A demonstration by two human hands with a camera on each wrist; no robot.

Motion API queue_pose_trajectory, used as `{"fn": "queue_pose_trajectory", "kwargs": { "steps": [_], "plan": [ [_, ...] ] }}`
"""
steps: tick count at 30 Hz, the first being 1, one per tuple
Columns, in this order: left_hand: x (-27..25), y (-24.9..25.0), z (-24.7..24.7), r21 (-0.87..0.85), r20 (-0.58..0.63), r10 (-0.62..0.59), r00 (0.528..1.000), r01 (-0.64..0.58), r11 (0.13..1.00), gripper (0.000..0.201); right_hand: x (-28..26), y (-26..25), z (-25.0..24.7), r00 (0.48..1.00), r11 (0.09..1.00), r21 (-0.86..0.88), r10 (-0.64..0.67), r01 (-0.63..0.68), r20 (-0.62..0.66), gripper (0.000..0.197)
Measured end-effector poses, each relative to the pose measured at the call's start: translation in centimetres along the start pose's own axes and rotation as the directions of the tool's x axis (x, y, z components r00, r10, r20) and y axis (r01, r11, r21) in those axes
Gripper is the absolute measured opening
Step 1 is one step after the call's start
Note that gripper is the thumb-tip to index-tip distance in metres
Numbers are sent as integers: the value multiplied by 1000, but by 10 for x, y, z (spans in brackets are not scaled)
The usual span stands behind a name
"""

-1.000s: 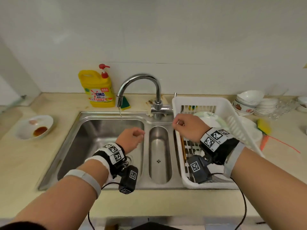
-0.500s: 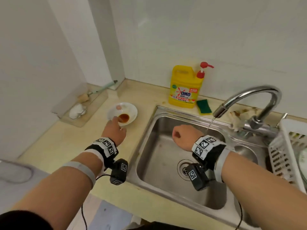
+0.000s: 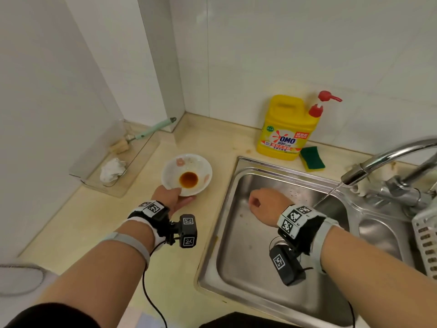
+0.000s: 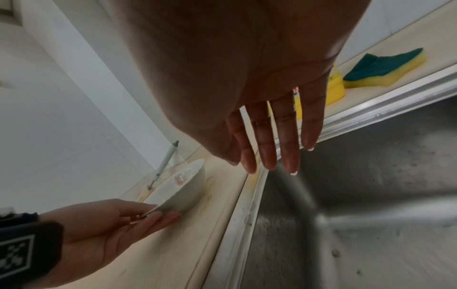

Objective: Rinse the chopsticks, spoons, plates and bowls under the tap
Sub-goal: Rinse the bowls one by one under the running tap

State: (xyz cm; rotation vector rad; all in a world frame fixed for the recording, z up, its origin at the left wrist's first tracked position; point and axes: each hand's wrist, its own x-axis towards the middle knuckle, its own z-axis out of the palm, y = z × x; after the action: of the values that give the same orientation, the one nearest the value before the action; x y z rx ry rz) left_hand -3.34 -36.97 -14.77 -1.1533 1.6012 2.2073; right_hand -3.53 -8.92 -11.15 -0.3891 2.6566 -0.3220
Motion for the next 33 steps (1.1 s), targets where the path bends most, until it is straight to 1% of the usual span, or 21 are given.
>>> {"fn": "queue_pose_trajectory", "kwargs": {
  "steps": [2,4,8,9,11,12,15,18,22,26,28,31,33],
  "plan": [
    [2,1,2,6,-5,13,1000,-13,1000,52,1,2,3,1000,999,39,6,-6,-3,12],
    [-1,1,5,41,11,46,999,-47,998,52,-2,6,6,1000,997,74,17,-16,-14,14],
    [-20,2,22,142,124,178,976,-195,970,34,-16,21,9,996,990,126,67,-60,-54,14],
    [-24,2,29,175,155,210,965,-236,956,32,-21,26,10,995,988,134,82,-73,-62,14],
    [-31,0,44,266,213,272,938,-324,908,35,-32,37,8,991,983,156,110,-97,-77,13],
    [-35,-1,52,312,246,304,920,-372,874,36,-39,44,7,989,980,166,124,-109,-84,12],
    [-52,-8,78,384,358,393,847,-518,765,27,-60,66,3,978,968,196,178,-155,-104,11],
    [-69,-18,107,424,436,445,782,-615,665,29,-87,87,-1,964,963,164,236,-214,-125,12],
    [-92,-34,145,461,495,487,719,-693,555,32,-125,119,-3,942,951,98,306,-295,-140,14],
    [-111,-53,172,497,530,542,652,-757,425,30,-157,151,1,924,933,132,353,-335,-149,16],
    [-120,-63,180,502,548,565,617,-783,367,27,-168,162,4,921,927,150,364,-345,-136,17],
    [-132,-72,190,484,554,616,560,-819,309,23,-176,176,7,923,928,151,361,-341,-131,18],
    [-136,-76,195,463,562,647,516,-844,270,24,-179,185,8,931,934,155,342,-322,-130,18]
  ]
}}
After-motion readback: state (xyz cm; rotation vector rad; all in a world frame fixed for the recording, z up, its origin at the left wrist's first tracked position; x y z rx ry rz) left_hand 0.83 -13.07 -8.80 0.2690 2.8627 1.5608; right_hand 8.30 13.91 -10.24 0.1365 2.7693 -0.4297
